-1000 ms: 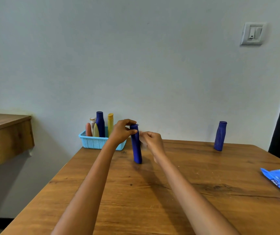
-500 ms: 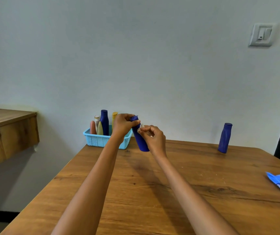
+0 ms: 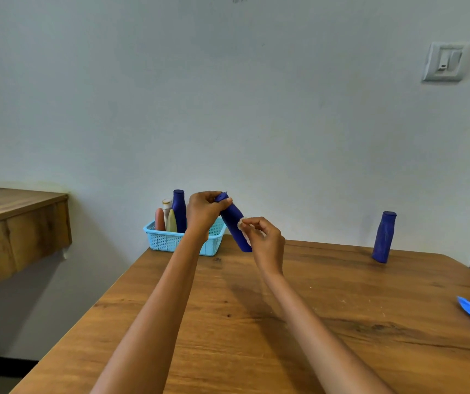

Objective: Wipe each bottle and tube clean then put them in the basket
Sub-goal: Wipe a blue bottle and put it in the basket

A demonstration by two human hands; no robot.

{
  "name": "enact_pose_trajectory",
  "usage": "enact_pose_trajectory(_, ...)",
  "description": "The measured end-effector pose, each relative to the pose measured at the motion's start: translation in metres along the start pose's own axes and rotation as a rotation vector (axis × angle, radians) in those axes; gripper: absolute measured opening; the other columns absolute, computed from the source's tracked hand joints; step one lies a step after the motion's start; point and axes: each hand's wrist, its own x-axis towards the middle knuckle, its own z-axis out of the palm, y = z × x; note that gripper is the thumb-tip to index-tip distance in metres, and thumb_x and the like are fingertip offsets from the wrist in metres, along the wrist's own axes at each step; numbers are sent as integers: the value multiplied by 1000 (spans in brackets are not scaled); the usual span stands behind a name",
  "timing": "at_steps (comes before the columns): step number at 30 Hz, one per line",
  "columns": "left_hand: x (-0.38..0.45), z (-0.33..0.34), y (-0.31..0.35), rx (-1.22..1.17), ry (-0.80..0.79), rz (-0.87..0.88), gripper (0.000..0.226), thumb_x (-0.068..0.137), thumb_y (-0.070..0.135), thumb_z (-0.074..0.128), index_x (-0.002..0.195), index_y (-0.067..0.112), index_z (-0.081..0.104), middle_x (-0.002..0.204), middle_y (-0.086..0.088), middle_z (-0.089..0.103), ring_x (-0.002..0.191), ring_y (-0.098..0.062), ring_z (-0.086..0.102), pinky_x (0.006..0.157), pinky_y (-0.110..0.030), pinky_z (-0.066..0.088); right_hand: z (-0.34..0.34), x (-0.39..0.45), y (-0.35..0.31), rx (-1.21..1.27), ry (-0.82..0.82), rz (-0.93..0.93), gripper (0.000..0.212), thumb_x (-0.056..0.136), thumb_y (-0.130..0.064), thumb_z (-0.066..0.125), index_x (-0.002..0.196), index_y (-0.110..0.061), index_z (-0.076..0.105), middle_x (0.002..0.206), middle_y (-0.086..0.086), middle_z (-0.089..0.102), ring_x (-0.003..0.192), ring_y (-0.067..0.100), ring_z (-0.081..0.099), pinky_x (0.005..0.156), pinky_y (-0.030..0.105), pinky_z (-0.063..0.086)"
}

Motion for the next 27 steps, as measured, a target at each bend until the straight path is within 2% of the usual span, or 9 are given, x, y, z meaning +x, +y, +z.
enact_pose_trajectory(4, -4, 5, 5, 0, -52, 10, 31, 79, 13, 73, 108, 3, 66, 95, -11, 69, 92, -23, 66, 85, -34, 55, 7, 3, -11, 12, 27, -87, 12, 86, -21, 66, 93, -12, 70, 92, -11, 68, 86, -3, 62, 71, 10, 49)
enact_pose_trajectory(7, -8, 3, 9, -7, -212, 28, 34, 82, 6, 70, 114, -2, 62, 97, -12, 67, 86, -17, 65, 74, -19, 56, 6, 6, -12, 19, 65, -129, 12, 89, -19, 63, 96, -11, 67, 96, -7, 68, 89, -2, 61, 73, 7, 47)
enact_pose_trajectory(9, -11, 2, 10, 28, -306, 54, 36, 83, 6, 68, 118, -1, 60, 102, -10, 66, 86, -13, 65, 70, -15, 55, 5, 7, -13, 28, 74, -105, 8, 91, -18, 59, 97, -15, 64, 95, -7, 67, 88, 0, 62, 71, 7, 46)
enact_pose_trajectory(11, -12, 2, 9, 36, -343, 63, 40, 84, 5, 66, 123, 1, 56, 110, -12, 65, 91, -14, 64, 73, -16, 55, 2, 8, -15, 30, 43, -56, 7, 94, -18, 56, 97, -20, 61, 93, -10, 66, 87, 0, 61, 68, 8, 46)
enact_pose_trajectory(13, -13, 0, 10, 0, -373, 57, 44, 86, 1, 62, 128, 4, 50, 112, -12, 63, 94, -16, 64, 78, -20, 55, -3, 12, -19, 51, -13, 38, 7, 95, -20, 53, 96, -23, 59, 92, -11, 66, 85, 3, 62, 69, 16, 49)
enact_pose_trajectory(16, -12, -4, 14, -96, -418, 80, 45, 87, -3, 58, 129, 9, 48, 111, -12, 65, 98, -18, 65, 84, -28, 55, -15, 19, -16, 55, -127, 235, 13, 97, -23, 47, 93, -21, 60, 93, 1, 67, 83, 14, 62, 69, 27, 49)
enact_pose_trajectory(19, -9, -3, 20, -172, -310, 104, 40, 88, -2, 59, 125, 10, 52, 109, -14, 66, 98, -20, 66, 85, -32, 56, -26, 15, -9, 163, -243, 489, 21, 99, -29, 43, 93, -19, 61, 95, 10, 71, 82, 21, 66, 71, 28, 53)
enact_pose_trajectory(23, -8, 3, 17, -110, -172, 153, 38, 87, 1, 60, 123, 12, 54, 112, -11, 65, 101, -18, 64, 82, -26, 56, -28, 15, 3, 143, -293, 715, 28, 98, -38, 42, 95, -17, 60, 93, 5, 72, 81, 18, 68, 75, 29, 54)
enact_pose_trajectory(27, -6, 1, 14, -113, -53, 202, 33, 85, 1, 63, 113, 17, 57, 110, -5, 65, 102, -16, 62, 87, -27, 53, -30, 19, 14, 150, -286, 886, 32, 95, -38, 49, 107, -10, 58, 102, 13, 67, 77, 19, 63, 63, 28, 52)
